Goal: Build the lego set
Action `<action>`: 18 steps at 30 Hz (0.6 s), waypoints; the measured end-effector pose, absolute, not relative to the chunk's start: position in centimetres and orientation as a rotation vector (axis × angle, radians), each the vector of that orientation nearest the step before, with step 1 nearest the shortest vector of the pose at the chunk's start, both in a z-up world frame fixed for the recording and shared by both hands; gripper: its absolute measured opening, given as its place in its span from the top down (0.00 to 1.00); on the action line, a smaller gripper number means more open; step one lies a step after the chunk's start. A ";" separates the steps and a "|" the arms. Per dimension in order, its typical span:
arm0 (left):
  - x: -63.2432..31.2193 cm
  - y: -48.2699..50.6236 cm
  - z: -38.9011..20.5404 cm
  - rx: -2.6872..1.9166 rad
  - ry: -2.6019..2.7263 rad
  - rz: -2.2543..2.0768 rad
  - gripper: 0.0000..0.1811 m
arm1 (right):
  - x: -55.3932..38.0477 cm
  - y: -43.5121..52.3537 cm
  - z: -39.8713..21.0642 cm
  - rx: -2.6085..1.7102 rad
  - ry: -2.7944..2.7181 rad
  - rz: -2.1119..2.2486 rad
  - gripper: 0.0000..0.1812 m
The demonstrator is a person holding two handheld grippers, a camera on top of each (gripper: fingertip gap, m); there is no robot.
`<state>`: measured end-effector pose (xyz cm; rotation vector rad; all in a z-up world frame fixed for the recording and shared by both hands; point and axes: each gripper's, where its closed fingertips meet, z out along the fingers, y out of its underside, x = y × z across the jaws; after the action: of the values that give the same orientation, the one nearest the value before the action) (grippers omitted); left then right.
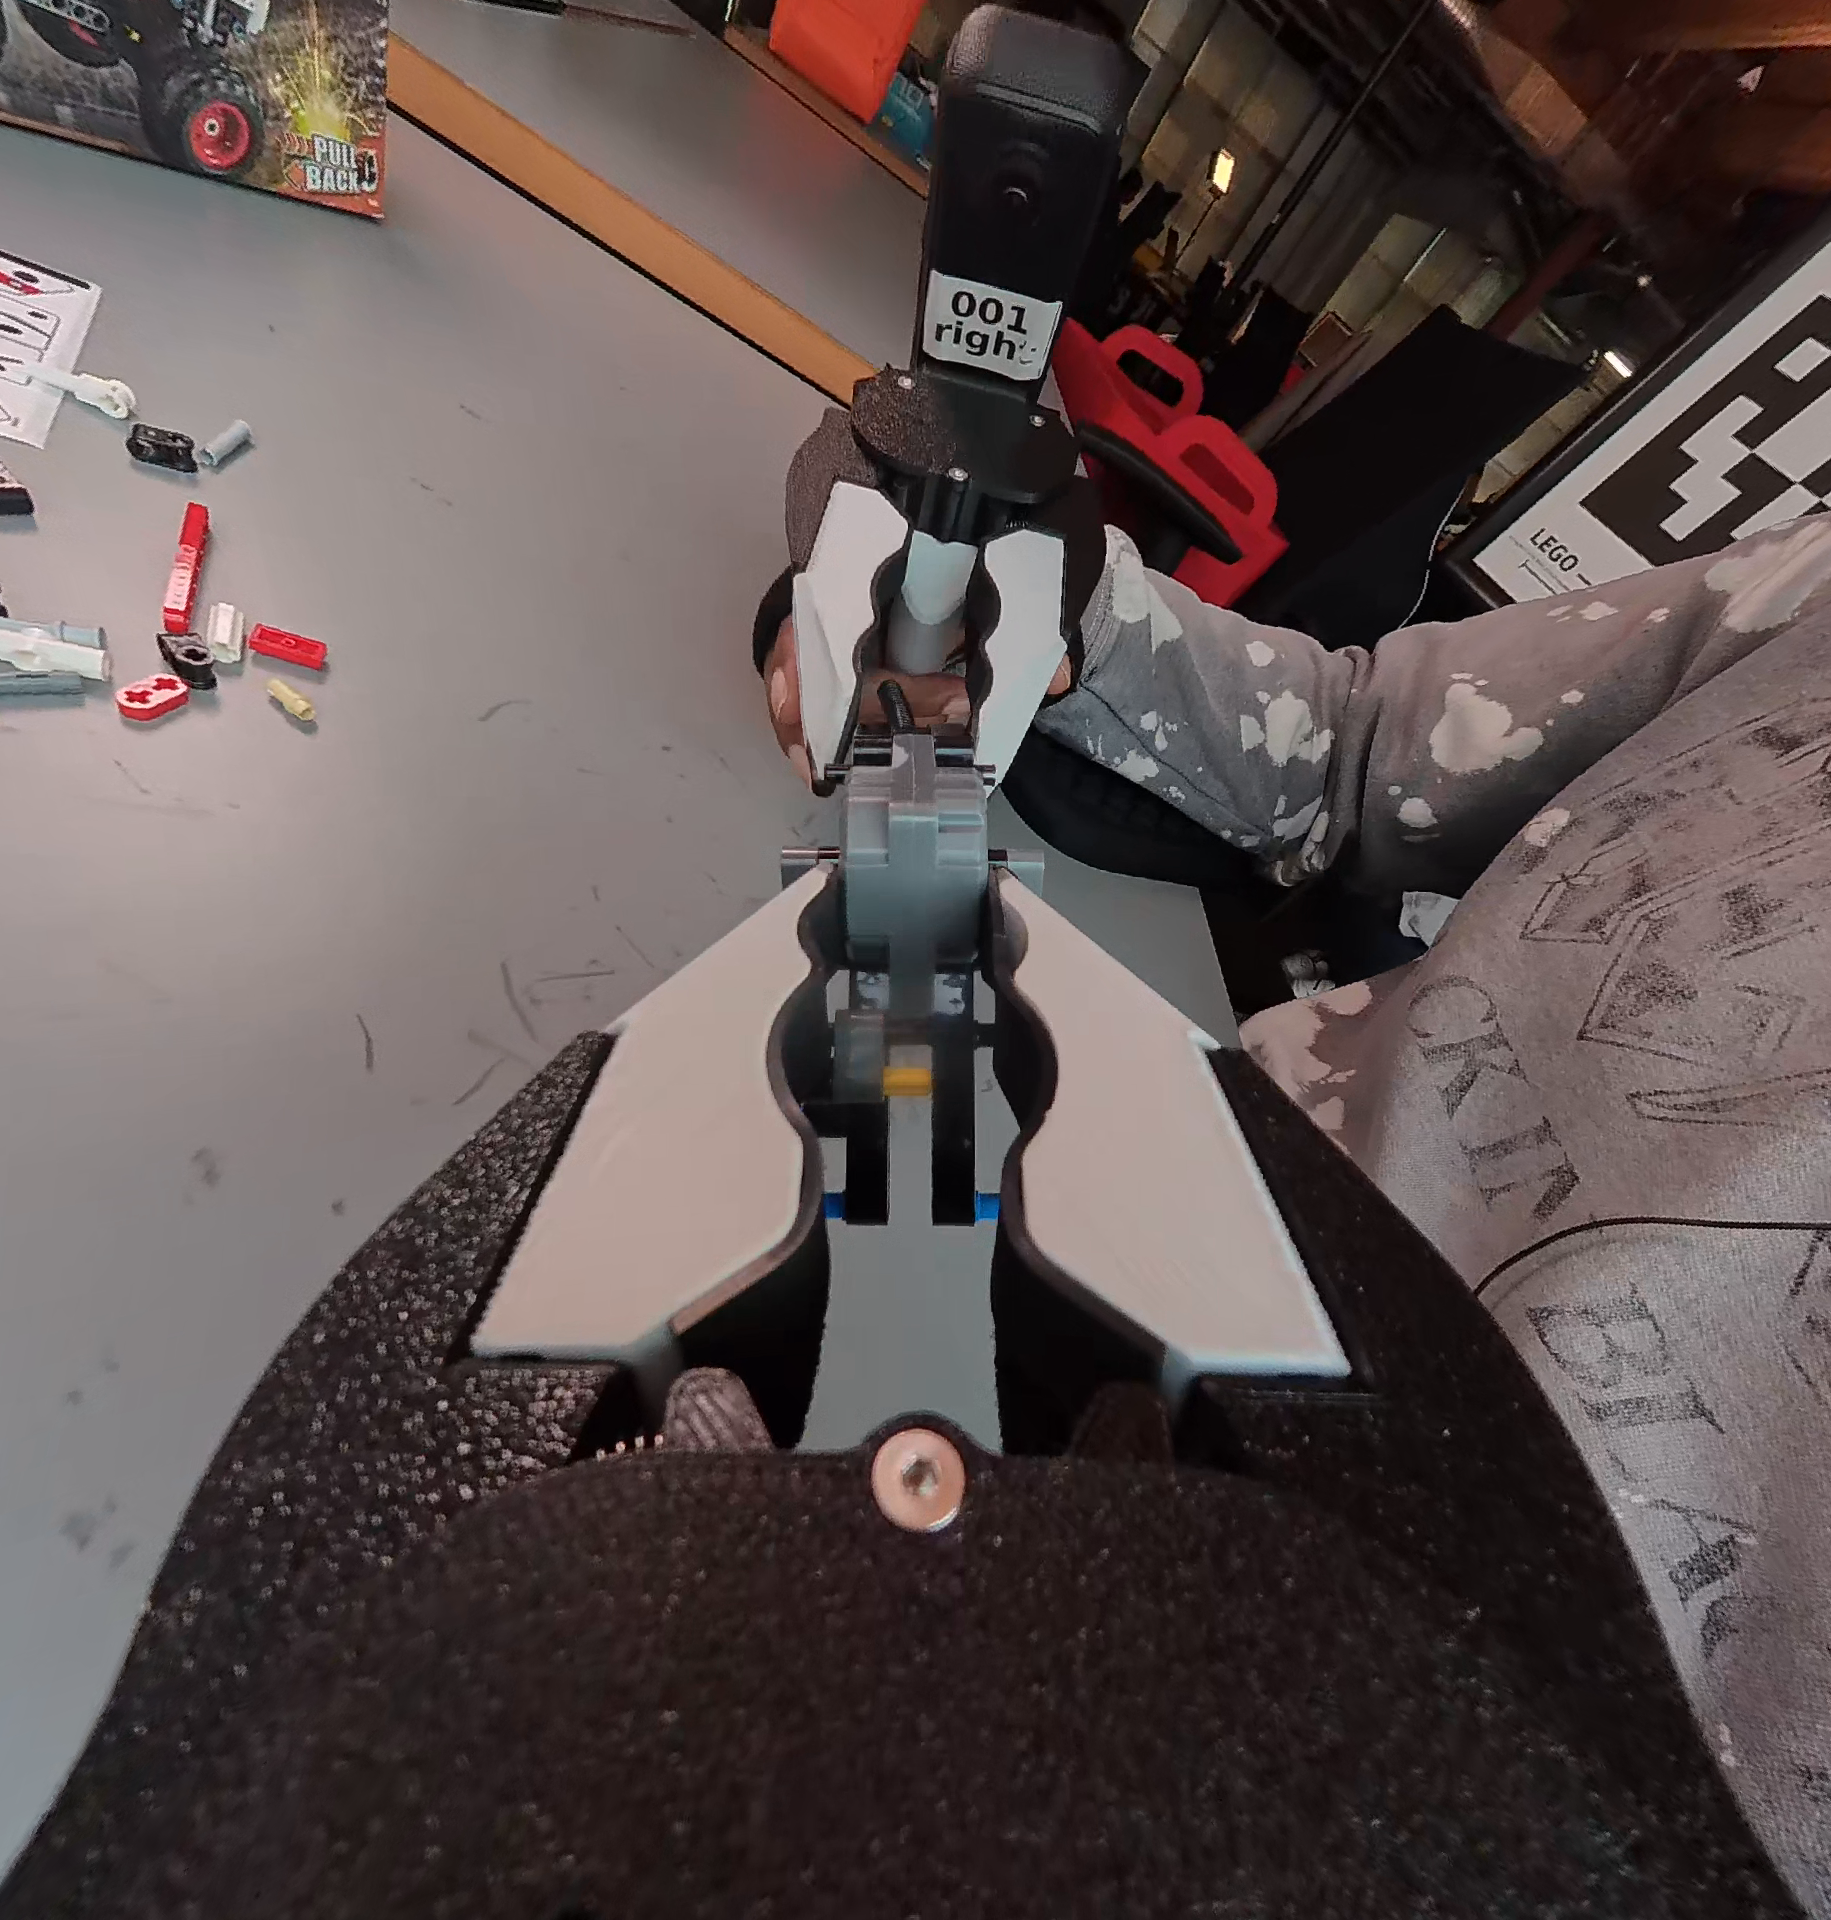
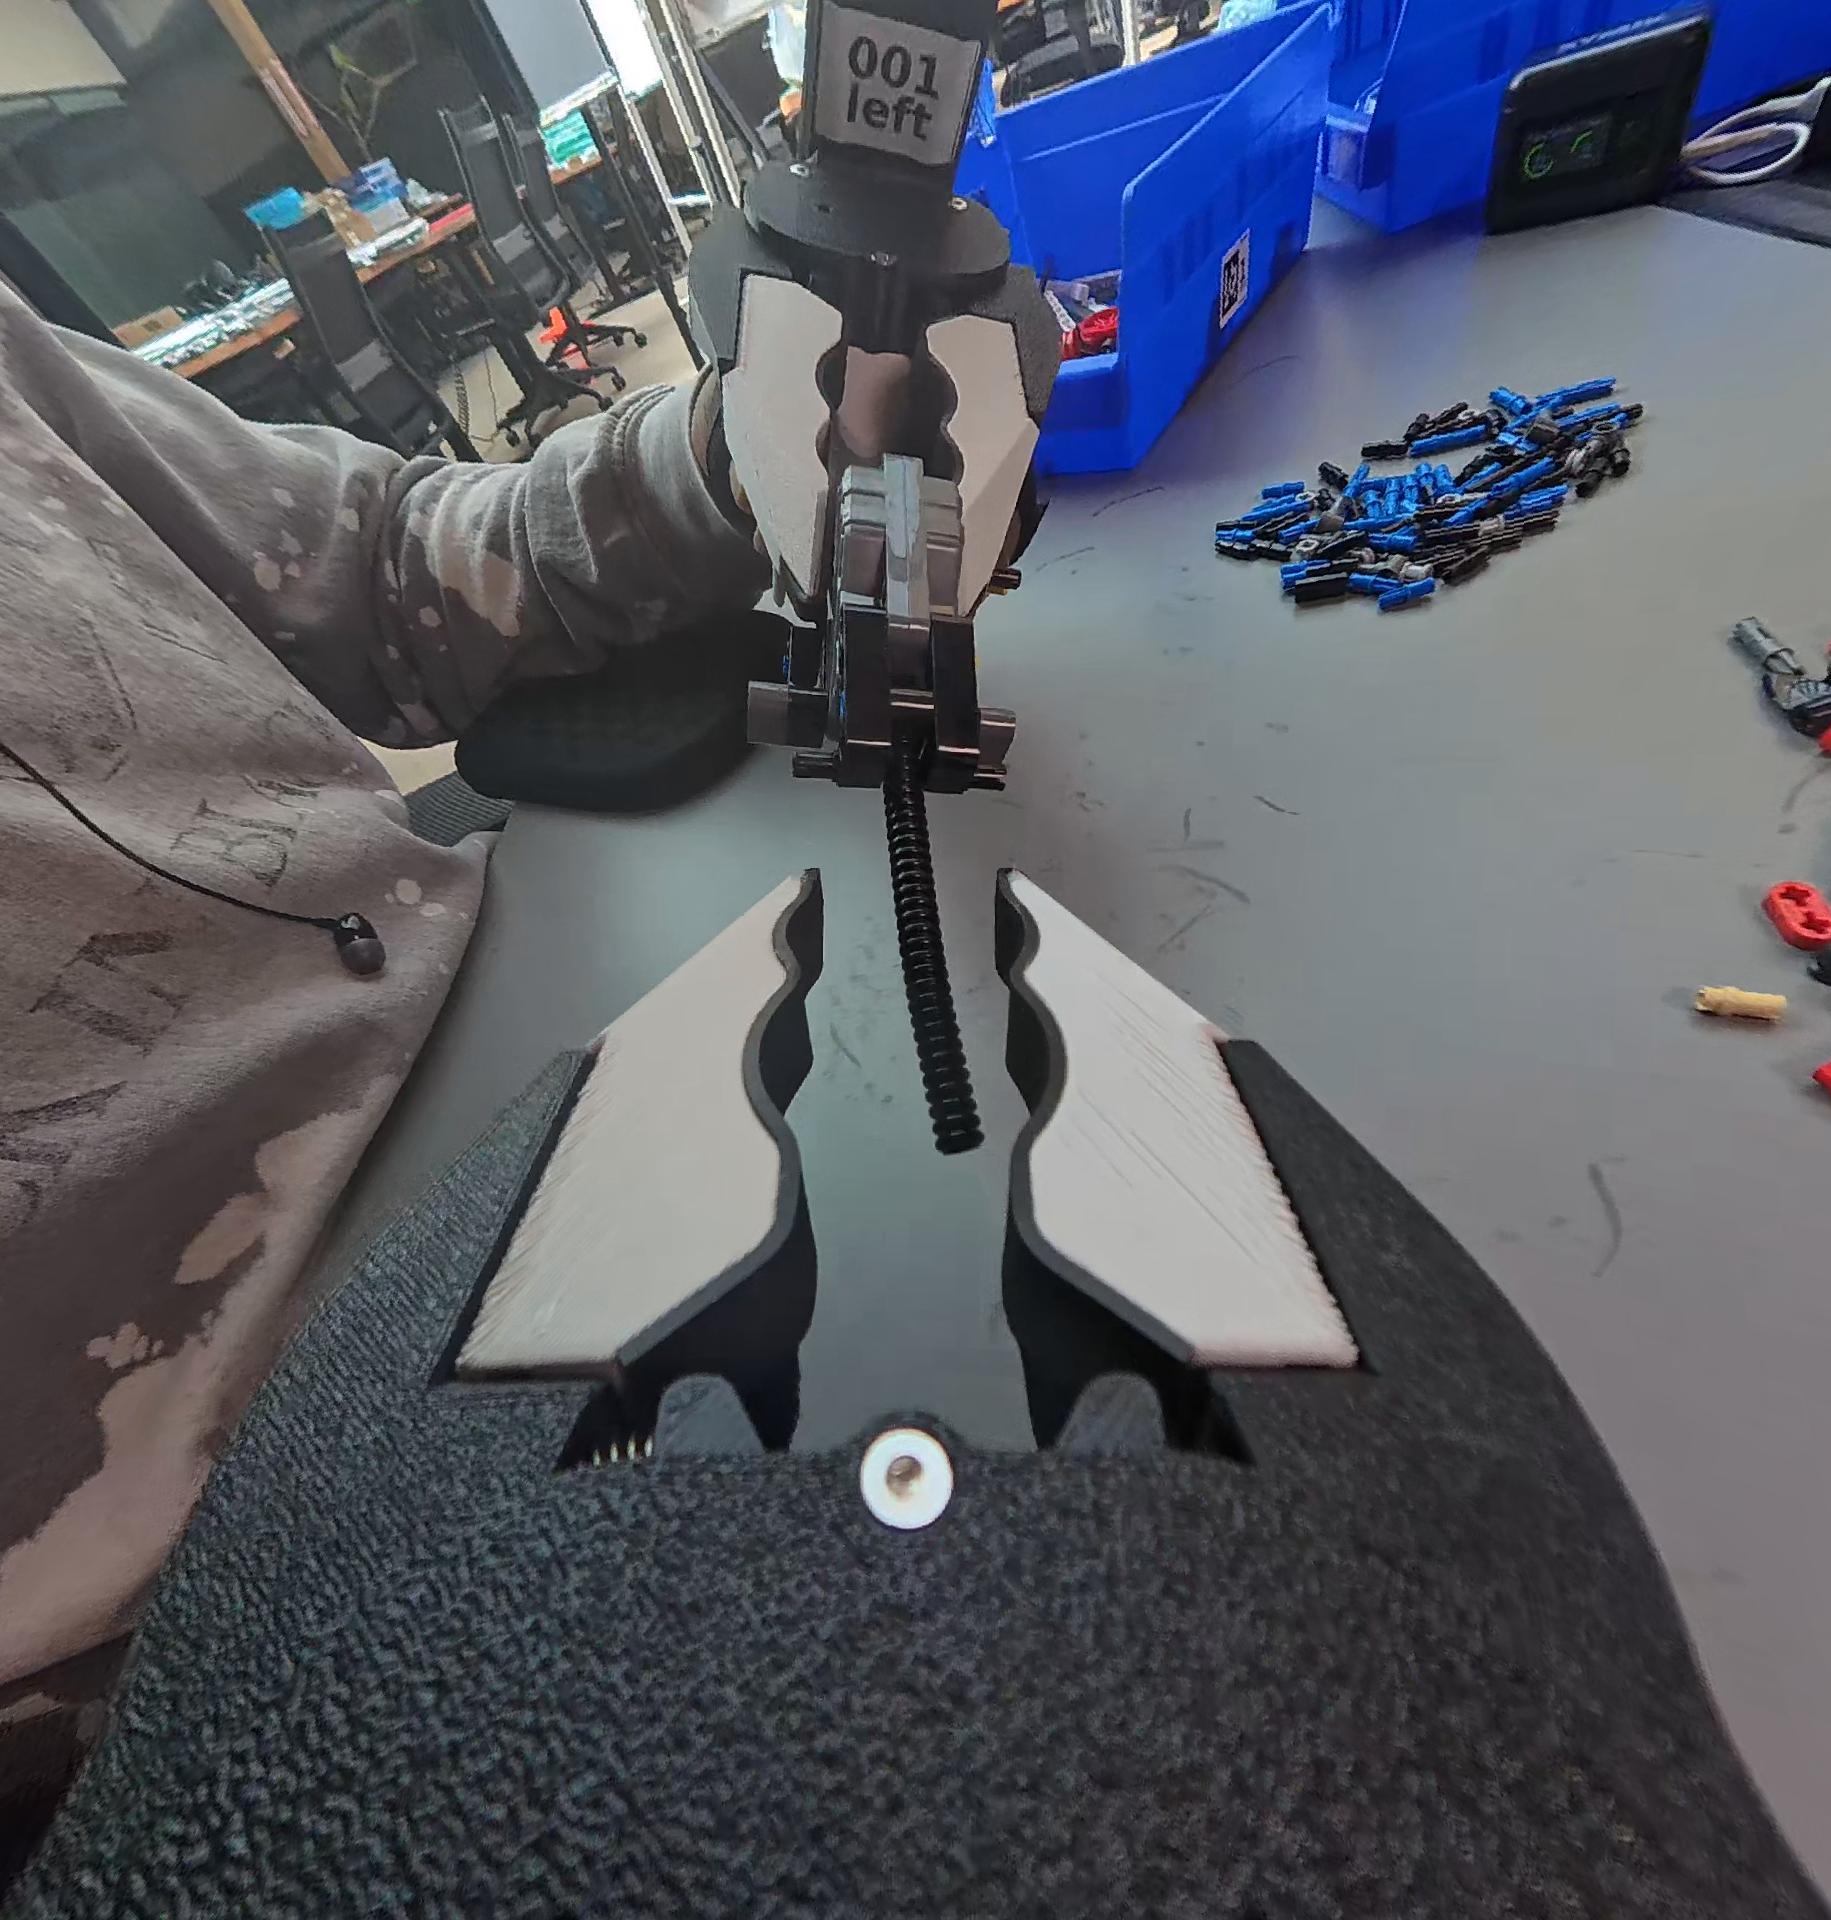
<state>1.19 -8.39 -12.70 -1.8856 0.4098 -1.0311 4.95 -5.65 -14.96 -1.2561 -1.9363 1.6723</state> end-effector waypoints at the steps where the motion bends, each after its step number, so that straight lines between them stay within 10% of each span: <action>1: 1.2 -8.4 -12.7 -1.885 0.411 -1.030 0.86 | 4.9 -5.8 -15.1 -1.252 -1.947 1.658 0.82; 4: 1.2 -8.5 -12.8 -1.888 0.417 -1.027 0.86 | 5.1 -5.9 -15.2 -1.226 -1.973 1.636 0.96; 18: 3.4 -9.1 -15.6 -2.027 0.640 -0.864 0.86 | 3.6 -5.9 -11.4 -1.082 -1.910 1.573 1.00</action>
<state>3.43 -9.13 -15.60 -2.0270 0.6399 -0.8641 3.57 -5.92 -11.38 -1.0818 -1.9096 1.5728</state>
